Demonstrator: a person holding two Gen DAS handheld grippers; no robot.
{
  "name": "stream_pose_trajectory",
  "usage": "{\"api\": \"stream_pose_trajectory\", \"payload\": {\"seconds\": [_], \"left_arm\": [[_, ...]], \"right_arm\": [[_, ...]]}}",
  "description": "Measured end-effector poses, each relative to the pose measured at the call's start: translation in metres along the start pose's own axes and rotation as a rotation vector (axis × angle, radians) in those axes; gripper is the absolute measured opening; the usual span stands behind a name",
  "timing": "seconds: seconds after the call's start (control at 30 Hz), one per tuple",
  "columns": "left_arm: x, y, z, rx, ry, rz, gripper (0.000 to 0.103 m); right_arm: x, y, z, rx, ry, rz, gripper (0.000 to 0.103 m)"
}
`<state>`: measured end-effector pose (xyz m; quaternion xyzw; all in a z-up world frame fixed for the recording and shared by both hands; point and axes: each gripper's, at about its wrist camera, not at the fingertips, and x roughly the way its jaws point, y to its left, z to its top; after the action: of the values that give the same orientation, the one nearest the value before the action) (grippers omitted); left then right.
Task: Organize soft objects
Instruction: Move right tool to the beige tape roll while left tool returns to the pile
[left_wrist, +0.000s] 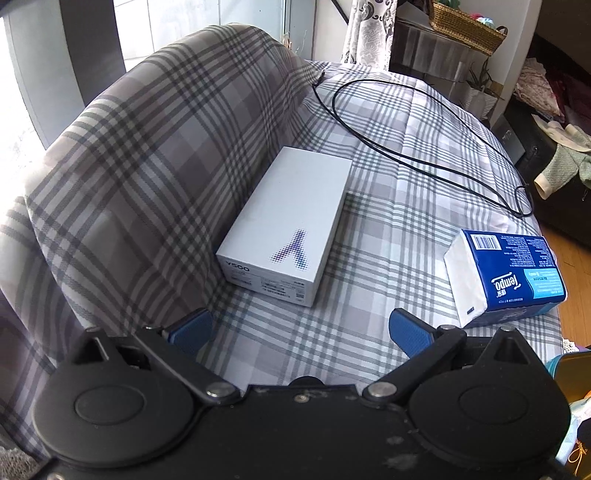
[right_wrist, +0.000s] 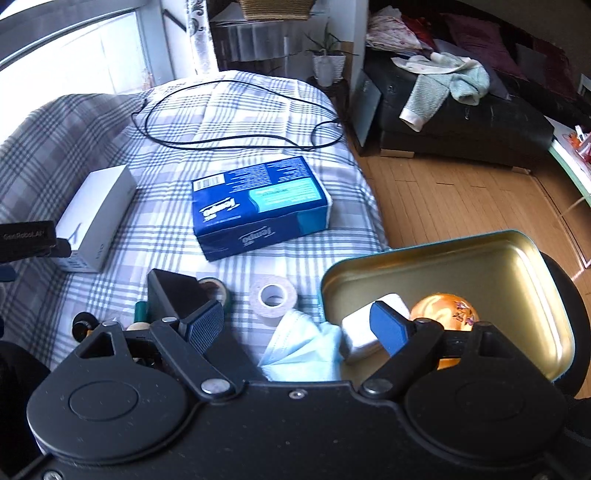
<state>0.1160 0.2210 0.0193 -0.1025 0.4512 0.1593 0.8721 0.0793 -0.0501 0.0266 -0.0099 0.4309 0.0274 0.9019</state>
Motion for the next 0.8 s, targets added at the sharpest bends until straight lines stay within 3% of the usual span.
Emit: {"api": "stream_pose_trajectory", "payload": {"seconds": [0.13,0.23,0.57,0.8], "left_arm": [[0.002,0.008,0.003,-0.015,0.008,-0.007,0.102],[0.004,0.011,0.004,-0.02,0.019,-0.022,0.102],[0.013,0.011,-0.004,-0.01,0.064,-0.084,0.102],[0.016,0.004,-0.006,0.025,0.078,-0.088,0.102]], "right_arm": [[-0.004,0.021,-0.005,-0.071,0.002,0.05,0.082],[-0.003,0.037,-0.008,-0.124,0.018,0.083,0.075],[0.007,0.076,-0.026,-0.187,0.167,0.209,0.068],[0.011,0.081,-0.027,-0.195,0.184,0.192,0.064]]}}
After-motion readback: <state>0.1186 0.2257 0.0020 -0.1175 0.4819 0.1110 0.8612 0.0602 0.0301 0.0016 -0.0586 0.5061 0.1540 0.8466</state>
